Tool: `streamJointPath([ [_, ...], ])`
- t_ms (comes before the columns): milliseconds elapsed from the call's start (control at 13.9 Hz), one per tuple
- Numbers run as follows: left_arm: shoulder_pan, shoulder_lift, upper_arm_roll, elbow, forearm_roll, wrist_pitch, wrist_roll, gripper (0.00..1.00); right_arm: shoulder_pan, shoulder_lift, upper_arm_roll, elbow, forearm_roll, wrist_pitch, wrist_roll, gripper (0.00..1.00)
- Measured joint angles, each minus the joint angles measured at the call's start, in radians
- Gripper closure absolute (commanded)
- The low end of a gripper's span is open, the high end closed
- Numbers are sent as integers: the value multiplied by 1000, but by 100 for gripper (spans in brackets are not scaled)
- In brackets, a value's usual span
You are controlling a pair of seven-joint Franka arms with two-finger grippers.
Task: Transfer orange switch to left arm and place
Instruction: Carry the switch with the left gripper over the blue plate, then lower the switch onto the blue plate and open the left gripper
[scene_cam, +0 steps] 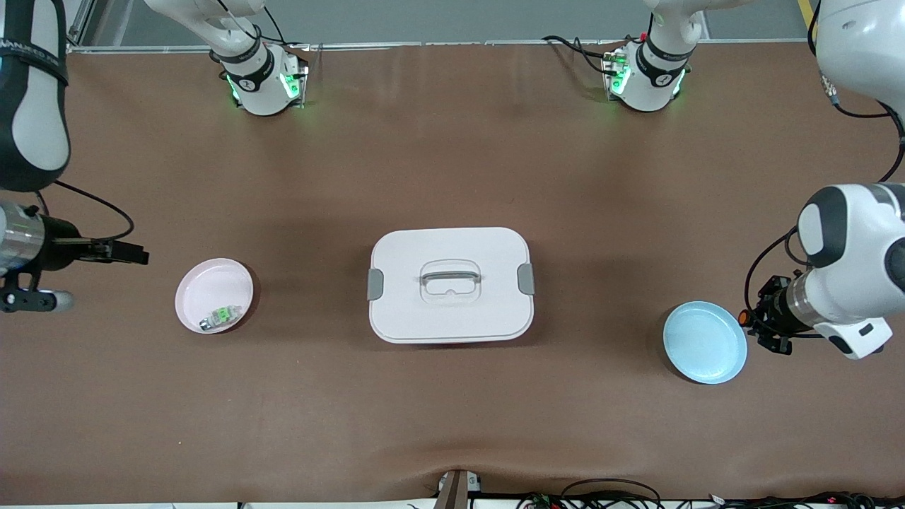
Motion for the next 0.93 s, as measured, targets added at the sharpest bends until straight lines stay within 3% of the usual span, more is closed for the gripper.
streamJointPath([
  [574,-8,125,-2,-1,33,121,-124,95,-96,-39,0,20,-15,-3,-141,0],
  [933,-5,170,-7,-6,33,142,-127,95,-99,-60,13,39,-15,-26,-144,0],
])
